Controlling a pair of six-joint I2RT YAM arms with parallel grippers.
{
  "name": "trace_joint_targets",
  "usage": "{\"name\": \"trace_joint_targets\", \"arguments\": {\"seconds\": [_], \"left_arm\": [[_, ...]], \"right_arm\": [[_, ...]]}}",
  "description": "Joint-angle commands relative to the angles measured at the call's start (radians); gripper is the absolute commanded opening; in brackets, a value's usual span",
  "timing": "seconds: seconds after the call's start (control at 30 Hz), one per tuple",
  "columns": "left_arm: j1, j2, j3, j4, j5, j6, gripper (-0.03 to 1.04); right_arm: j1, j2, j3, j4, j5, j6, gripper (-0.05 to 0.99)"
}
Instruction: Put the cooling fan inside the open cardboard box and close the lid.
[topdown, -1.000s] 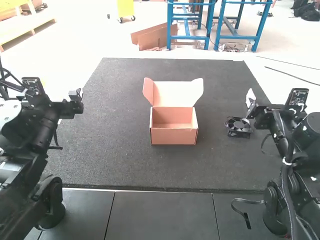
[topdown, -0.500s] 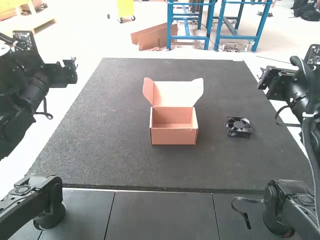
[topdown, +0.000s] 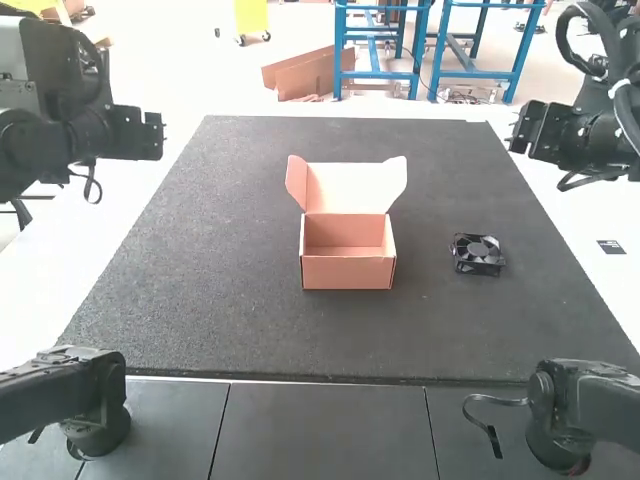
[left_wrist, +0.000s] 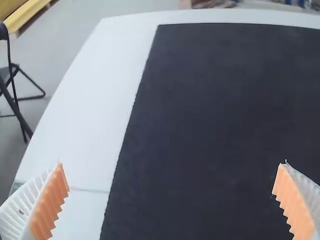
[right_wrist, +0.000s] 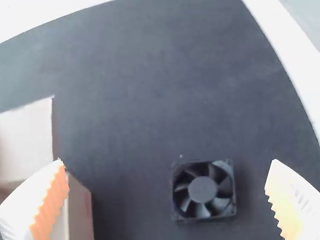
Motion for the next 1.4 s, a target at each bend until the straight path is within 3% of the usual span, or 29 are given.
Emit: {"name": "trace_joint_targets", "arguments": {"seconds": [0.0,0.27,0.43,0.53,0.6,0.67,1.0,1.37], "left_arm": [[0.011,0.040,0.077,-0.034,-0.010,0.004,0.97],[0.003,0.126,0.154,-0.137,-0.003,-0.011,0.97],[0.003,0.135,0.162,-0.164,0.036,-0.011,0.97],[0.002,0.138,0.160,-0.179,0.110,-0.028,0.97],[0.003,0.138,0.156,-0.198,0.196,-0.068,0.97],[0.002,0.138,0.146,-0.201,0.233,-0.082,0.97],[0.006,0.149,0.126,-0.181,0.233,-0.082,0.97],[0.006,0.150,0.097,-0.155,0.231,-0.082,0.97]], "right_arm": [[-0.010,0.022,0.078,-0.004,-0.006,-0.050,0.90],[-0.022,0.138,0.141,-0.177,-0.004,-0.151,0.90],[-0.034,0.241,0.180,-0.296,-0.003,-0.120,0.90],[-0.051,0.270,0.190,-0.317,-0.007,-0.104,0.90],[-0.066,0.287,0.190,-0.315,-0.007,-0.108,0.90],[-0.080,0.315,0.190,-0.325,-0.009,-0.113,0.90],[-0.148,0.446,0.184,-0.354,-0.015,-0.248,0.89],[-0.215,0.617,0.175,-0.283,-0.017,-0.285,0.89]]}}
